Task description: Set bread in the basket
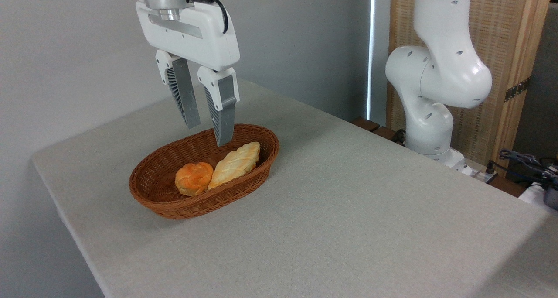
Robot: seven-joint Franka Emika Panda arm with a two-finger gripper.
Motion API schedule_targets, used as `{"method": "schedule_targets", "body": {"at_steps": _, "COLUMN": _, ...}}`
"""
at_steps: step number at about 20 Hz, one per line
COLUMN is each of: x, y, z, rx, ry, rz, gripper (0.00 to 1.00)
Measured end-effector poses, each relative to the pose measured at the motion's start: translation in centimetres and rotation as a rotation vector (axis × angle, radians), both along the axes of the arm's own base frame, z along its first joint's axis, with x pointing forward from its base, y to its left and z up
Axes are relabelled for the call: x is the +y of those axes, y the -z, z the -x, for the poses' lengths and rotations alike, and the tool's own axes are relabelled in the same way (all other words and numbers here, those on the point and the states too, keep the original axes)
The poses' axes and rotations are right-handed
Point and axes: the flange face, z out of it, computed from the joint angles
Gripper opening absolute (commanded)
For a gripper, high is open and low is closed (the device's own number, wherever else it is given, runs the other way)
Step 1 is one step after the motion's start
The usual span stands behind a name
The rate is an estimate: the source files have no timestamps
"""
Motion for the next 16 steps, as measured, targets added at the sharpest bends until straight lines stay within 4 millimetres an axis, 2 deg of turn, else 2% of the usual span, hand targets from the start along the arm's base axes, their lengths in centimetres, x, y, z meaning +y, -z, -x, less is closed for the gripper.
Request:
{"method": "schedule_targets", "body": {"at_steps": 11, "x": 1.2, "y": 0.3, "z": 1.1, "rx": 0.02, "ry": -0.024, "rz": 0.007, "gripper": 1.0}}
{"method": "schedule_targets", "body": {"at_steps": 16, "x": 1.0, "y": 1.6, "z": 1.6, "rx": 0.045, "ry": -0.015, "rz": 0.022, "gripper": 1.0}}
